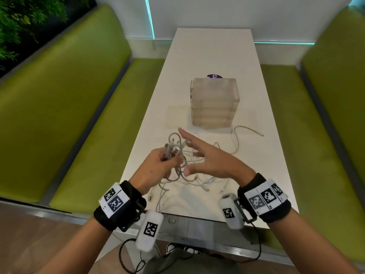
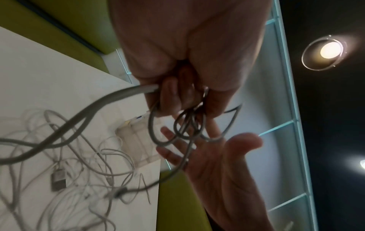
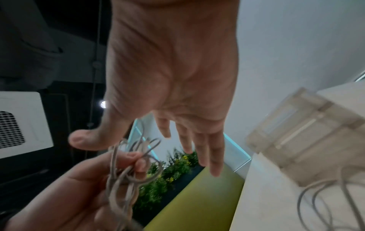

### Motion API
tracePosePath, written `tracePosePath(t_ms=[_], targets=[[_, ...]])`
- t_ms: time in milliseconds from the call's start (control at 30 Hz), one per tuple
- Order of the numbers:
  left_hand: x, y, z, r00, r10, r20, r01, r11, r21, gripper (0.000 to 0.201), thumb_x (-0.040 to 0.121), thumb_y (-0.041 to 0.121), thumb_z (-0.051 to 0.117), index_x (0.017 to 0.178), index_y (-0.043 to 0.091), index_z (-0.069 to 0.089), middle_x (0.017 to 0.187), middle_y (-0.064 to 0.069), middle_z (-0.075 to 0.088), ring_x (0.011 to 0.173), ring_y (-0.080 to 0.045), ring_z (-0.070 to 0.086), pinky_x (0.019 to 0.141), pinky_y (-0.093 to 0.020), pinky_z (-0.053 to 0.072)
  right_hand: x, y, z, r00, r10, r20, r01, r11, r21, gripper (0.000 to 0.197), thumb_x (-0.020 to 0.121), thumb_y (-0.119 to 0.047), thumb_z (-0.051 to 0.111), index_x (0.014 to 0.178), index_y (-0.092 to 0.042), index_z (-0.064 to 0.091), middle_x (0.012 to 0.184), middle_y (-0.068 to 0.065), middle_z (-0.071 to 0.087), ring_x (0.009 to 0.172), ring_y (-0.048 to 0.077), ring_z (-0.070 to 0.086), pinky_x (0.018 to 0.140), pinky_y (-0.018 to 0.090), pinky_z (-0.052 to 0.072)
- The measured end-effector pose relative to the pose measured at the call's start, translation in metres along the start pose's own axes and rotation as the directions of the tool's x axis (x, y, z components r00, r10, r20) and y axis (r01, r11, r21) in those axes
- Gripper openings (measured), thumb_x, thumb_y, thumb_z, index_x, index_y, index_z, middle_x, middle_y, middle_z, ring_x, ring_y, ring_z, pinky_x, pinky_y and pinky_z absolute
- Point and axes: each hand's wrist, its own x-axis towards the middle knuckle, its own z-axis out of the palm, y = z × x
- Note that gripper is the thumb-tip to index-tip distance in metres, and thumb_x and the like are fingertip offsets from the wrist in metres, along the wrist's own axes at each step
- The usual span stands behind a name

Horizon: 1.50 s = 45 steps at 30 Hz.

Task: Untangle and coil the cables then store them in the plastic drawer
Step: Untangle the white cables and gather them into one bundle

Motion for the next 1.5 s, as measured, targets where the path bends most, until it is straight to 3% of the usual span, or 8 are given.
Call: tracePosePath(t_ms=[167,300,567,867,1067,1200,1300,1500], targets=[[-0.015,-0.004,-0.001,0.978,-0.076,0.194,0.062,0.995,0.073,0.024,0.086,0.026,0.066,0.09,0.003,0.064,0.054,0.005,0.041,0.048,-0.009,0.029,0.046,-0.021,0.026,-0.009,-0.004,0.013,1.0,-0.017,-0.005,0.018,0.993,0.12,0.058,0.074,-0.026,0.079,0.125,-0.037,0.053,0.117,-0.009,0.064,0.1,0.011,0.066,0.091,0.033,0.053],[-0.025,-0.014,-0.01,0.972,-0.075,0.222,0.082,0.996,-0.019,0.034,0.079,0.029,0.073,0.095,0.001,0.062,0.066,-0.007,0.031,0.052,-0.011,0.025,0.049,-0.024,0.022,-0.018,0.002,0.021,0.998,0.036,-0.041,-0.02,0.945,0.327,0.037,0.076,0.0,0.073,0.109,-0.012,0.063,0.095,-0.004,0.067,0.078,0.013,0.069,0.07,0.024,0.056],[-0.024,-0.027,-0.032,0.998,0.029,0.058,0.0,0.891,-0.454,0.069,0.058,0.031,0.089,0.117,0.012,0.059,0.059,0.004,0.028,0.046,-0.006,0.026,0.044,-0.018,0.027,-0.037,0.027,0.044,0.987,0.144,-0.069,-0.077,0.807,0.586,0.014,0.085,0.006,0.06,0.096,-0.003,0.062,0.09,0.017,0.07,0.083,0.028,0.07,0.071,0.036,0.059],[-0.013,-0.01,-0.027,0.988,0.02,-0.151,-0.098,0.841,-0.532,0.016,0.095,0.011,0.047,0.096,0.009,0.063,0.052,0.01,0.025,0.044,-0.006,0.021,0.044,-0.02,0.021,-0.037,0.043,0.104,0.954,0.038,0.299,-0.22,0.767,0.603,0.004,0.1,-0.009,0.04,0.103,-0.011,0.041,0.1,0.008,0.064,0.1,0.026,0.065,0.088,0.036,0.054],[-0.009,-0.008,-0.026,0.991,-0.003,-0.137,-0.067,0.86,-0.505,0.017,0.097,0.01,0.043,0.089,0.009,0.059,0.053,0.009,0.027,0.045,-0.007,0.022,0.043,-0.02,0.023,-0.029,0.086,0.111,0.963,0.159,0.216,-0.174,0.984,0.05,0.008,0.096,-0.023,0.05,0.1,-0.016,0.051,0.106,0.004,0.067,0.101,0.019,0.061,0.088,0.033,0.048],[-0.01,-0.012,-0.029,0.994,-0.009,-0.106,-0.045,0.863,-0.502,0.011,0.091,0.014,0.049,0.088,0.01,0.058,0.055,0.007,0.026,0.047,-0.008,0.022,0.045,-0.021,0.023,-0.037,0.109,0.114,0.92,0.232,0.315,-0.129,0.94,-0.315,0.03,0.086,-0.017,0.065,0.115,-0.011,0.058,0.123,0.009,0.052,0.113,0.02,0.046,0.097,0.035,0.041],[-0.014,-0.013,-0.031,0.998,0.001,-0.063,-0.032,0.864,-0.503,0.012,0.092,0.016,0.046,0.088,0.01,0.056,0.056,0.007,0.026,0.047,-0.008,0.025,0.044,-0.019,0.027,-0.043,0.117,0.111,0.911,0.259,0.32,-0.136,0.923,-0.36,0.043,0.085,-0.013,0.065,0.126,-0.015,0.054,0.133,0.005,0.046,0.122,0.019,0.042,0.102,0.03,0.037],[-0.02,-0.012,-0.034,0.999,0.008,-0.049,-0.031,0.87,-0.491,0.02,0.098,0.015,0.041,0.082,0.011,0.052,0.059,0.004,0.025,0.05,-0.009,0.024,0.045,-0.019,0.028,-0.037,0.119,0.079,0.924,0.321,0.208,-0.21,0.88,-0.427,0.018,0.092,-0.011,0.053,0.106,-0.012,0.065,0.112,0.005,0.066,0.097,0.016,0.06,0.08,0.024,0.044]])
